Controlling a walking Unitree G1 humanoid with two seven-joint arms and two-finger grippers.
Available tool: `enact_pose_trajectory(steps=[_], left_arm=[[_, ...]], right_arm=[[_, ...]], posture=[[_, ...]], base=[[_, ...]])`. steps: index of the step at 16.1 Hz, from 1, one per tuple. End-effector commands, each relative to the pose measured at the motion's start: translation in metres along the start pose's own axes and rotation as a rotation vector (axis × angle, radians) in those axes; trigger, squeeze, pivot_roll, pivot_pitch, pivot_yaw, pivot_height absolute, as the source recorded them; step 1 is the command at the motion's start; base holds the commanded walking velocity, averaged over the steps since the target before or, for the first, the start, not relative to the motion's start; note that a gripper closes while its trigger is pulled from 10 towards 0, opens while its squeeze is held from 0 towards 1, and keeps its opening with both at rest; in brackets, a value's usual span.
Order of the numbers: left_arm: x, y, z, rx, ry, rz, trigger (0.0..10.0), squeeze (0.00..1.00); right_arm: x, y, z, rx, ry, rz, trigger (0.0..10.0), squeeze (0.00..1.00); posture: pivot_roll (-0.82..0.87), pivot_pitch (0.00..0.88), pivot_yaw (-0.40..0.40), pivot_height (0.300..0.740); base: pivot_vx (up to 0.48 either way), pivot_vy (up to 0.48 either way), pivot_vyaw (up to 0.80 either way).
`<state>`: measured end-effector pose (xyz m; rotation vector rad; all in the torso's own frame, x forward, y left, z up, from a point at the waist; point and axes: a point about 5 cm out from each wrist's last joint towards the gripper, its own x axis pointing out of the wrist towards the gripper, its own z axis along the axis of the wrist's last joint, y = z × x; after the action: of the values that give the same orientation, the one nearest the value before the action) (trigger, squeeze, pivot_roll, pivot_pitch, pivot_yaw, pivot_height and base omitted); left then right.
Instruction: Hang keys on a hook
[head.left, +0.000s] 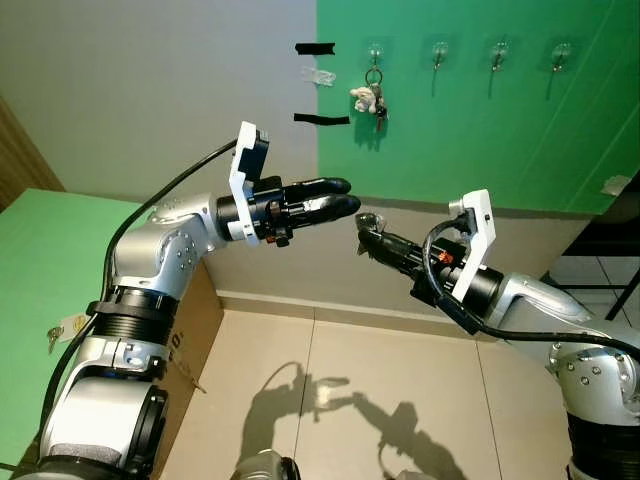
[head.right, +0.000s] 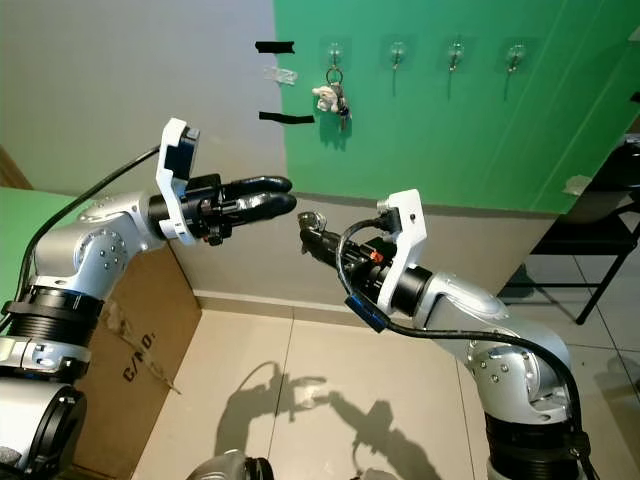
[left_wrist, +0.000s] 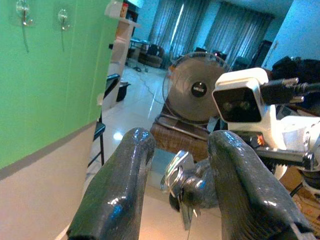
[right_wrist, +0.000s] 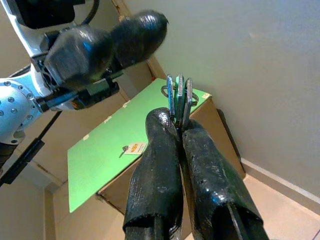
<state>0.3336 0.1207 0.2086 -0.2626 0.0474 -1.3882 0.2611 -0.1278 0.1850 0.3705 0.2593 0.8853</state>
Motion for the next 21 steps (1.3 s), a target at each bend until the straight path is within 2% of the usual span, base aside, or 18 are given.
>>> enact_pose_trajectory(steps=[1,3,5,6,8,10,11,13,14,16,17,18,19,20,21], left_arm=[[0.000,-0.003,0.000,0.030,0.029,-0.006,10.0,0.00],[0.000,-0.002,0.000,0.031,0.029,0.010,10.0,0.00],[-0.001,0.000,0.000,0.039,0.030,0.029,10.0,0.00],[-0.001,0.000,0.000,0.041,0.029,0.038,10.0,0.00],[-0.001,0.002,0.000,0.048,0.028,0.053,10.0,0.00],[-0.001,0.002,0.000,0.051,0.027,0.065,10.0,0.00],[-0.001,0.002,-0.001,0.053,0.029,0.067,10.0,0.00],[-0.002,0.002,-0.002,0.056,0.033,0.074,10.0,0.00],[-0.001,0.002,-0.003,0.058,0.033,0.076,10.0,0.00],[-0.001,0.002,-0.008,0.068,0.053,0.090,10.0,0.00],[-0.001,0.002,-0.013,0.083,0.080,0.110,10.0,0.00],[0.001,0.006,-0.021,0.140,0.139,0.168,10.0,0.00],[0.003,0.016,-0.045,0.281,0.326,0.309,10.0,0.00],[-0.001,0.025,-0.074,0.493,0.578,0.430,10.0,0.00],[-0.002,0.026,-0.082,0.544,0.634,0.446,10.0,0.00]], right_arm=[[-0.001,0.001,0.007,-0.006,-0.017,0.006,0.0,0.00],[-0.001,0.002,0.008,-0.009,-0.027,0.016,0.0,0.00],[-0.001,-0.002,0.009,-0.211,0.004,-0.075,0.0,0.00],[0.000,-0.009,-0.001,-0.437,0.105,-0.164,0.0,0.00],[0.000,-0.016,-0.011,-0.571,0.163,-0.226,0.0,0.00],[-0.001,-0.023,-0.013,-0.645,0.179,-0.283,0.0,0.00],[-0.003,-0.029,-0.013,-0.763,0.202,-0.325,0.0,0.00],[-0.013,-0.052,-0.016,-1.327,0.371,-0.420,0.0,0.00],[-0.018,-0.061,-0.014,-1.507,0.416,-0.443,0.0,0.00],[-0.029,-0.074,-0.005,-1.827,0.476,-0.458,0.0,0.00],[-0.031,-0.075,-0.003,-1.880,0.477,-0.457,0.0,0.00],[-0.034,-0.077,-0.001,-1.934,0.486,-0.452,0.0,0.00],[-0.039,-0.081,0.001,-2.043,0.502,-0.432,0.0,0.00],[-0.044,-0.085,0.008,-2.140,0.491,-0.402,0.0,0.00],[-0.045,-0.086,0.012,-2.177,0.482,-0.388,0.0,0.00]], posture=[[-0.23,0.019,0.044,0.722],[-0.23,0.015,0.044,0.722],[-0.23,0.014,0.044,0.722],[-0.23,0.014,0.044,0.722],[-0.23,0.016,0.043,0.722],[-0.23,0.018,0.042,0.722],[-0.23,0.023,0.043,0.722],[-0.23,0.027,0.043,0.722],[-0.23,0.027,0.041,0.722],[-0.23,0.032,0.040,0.722],[-0.23,0.032,0.040,0.722],[-0.23,0.037,0.041,0.722],[-0.22,0.038,0.039,0.722],[-0.23,0.041,0.040,0.722],[-0.23,0.041,0.040,0.722]], base=[[0.000,0.000,0.00],[0.000,0.000,0.00],[0.000,0.000,0.00],[0.000,0.000,0.00],[0.000,0.000,0.00],[0.000,0.000,0.00],[0.000,0.000,0.00],[0.000,0.000,0.00],[0.000,0.000,0.00],[0.000,0.000,0.00],[0.000,0.000,0.00],[0.000,0.000,0.00],[0.000,0.000,0.00],[0.000,0.000,0.00],[0.000,0.000,0.00]])
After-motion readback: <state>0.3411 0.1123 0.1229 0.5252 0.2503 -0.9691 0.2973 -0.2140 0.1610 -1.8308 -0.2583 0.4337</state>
